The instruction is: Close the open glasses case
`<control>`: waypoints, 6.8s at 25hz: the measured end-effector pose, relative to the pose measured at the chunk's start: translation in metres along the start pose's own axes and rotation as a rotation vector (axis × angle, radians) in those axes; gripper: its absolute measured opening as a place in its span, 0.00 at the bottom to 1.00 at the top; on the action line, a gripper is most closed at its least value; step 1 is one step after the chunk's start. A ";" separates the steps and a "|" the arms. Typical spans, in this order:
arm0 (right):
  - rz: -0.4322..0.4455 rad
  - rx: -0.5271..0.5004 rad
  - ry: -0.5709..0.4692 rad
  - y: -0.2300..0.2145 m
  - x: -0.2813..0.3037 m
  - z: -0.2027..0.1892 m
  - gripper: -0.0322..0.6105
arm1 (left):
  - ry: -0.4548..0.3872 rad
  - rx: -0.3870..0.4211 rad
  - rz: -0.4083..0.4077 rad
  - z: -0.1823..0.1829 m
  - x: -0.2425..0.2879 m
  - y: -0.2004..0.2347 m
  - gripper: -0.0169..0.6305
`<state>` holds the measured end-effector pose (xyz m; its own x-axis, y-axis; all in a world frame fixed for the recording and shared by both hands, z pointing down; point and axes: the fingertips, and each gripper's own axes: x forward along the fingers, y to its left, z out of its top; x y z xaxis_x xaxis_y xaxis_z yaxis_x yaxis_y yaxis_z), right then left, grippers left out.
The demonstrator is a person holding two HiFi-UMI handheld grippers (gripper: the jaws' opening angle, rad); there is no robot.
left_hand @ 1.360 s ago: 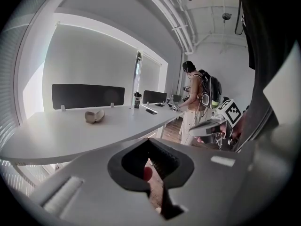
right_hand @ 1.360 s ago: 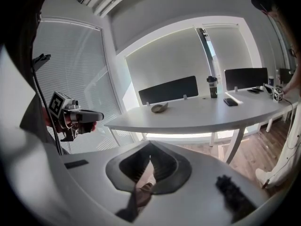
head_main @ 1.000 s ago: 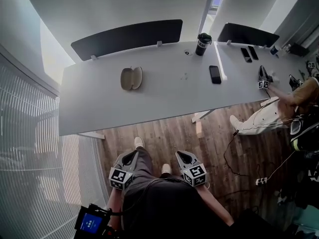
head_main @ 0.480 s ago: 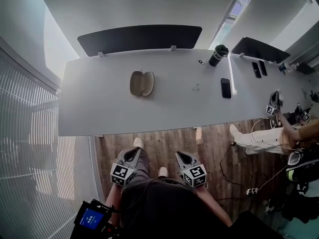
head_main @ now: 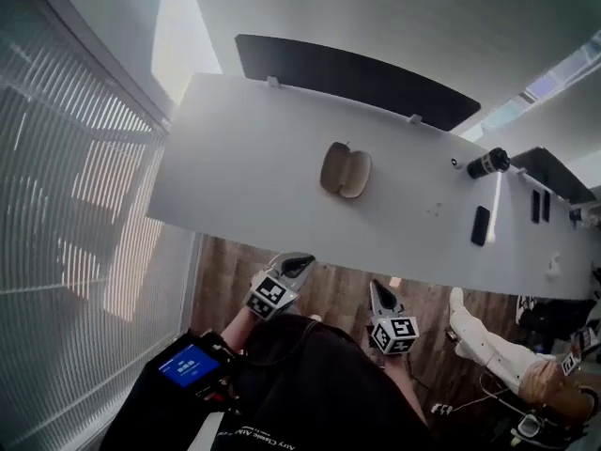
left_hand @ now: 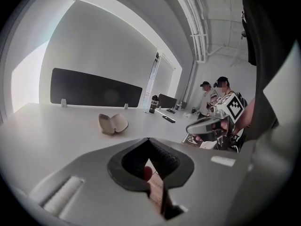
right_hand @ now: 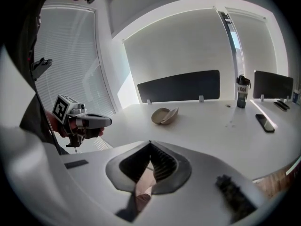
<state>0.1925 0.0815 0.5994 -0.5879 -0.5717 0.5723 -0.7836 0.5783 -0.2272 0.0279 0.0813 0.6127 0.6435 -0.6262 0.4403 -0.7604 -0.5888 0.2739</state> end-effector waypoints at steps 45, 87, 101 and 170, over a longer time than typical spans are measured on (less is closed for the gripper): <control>-0.063 0.129 0.115 -0.155 0.147 0.058 0.06 | 0.130 -0.072 0.029 0.076 0.132 0.150 0.04; 0.002 0.168 0.233 -0.168 0.245 0.080 0.06 | 0.245 -0.265 -0.004 0.025 0.172 0.196 0.04; 0.062 0.154 0.214 -0.137 0.272 0.102 0.06 | 0.217 -0.310 -0.023 0.023 0.172 0.197 0.04; 0.299 -0.275 0.121 -0.032 0.324 0.141 0.06 | 0.254 -0.168 -0.040 0.054 0.185 0.187 0.04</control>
<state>-0.0014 -0.2048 0.6809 -0.7402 -0.2921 0.6056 -0.4897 0.8514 -0.1879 0.0101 -0.1724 0.6991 0.6470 -0.4440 0.6199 -0.7522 -0.5049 0.4235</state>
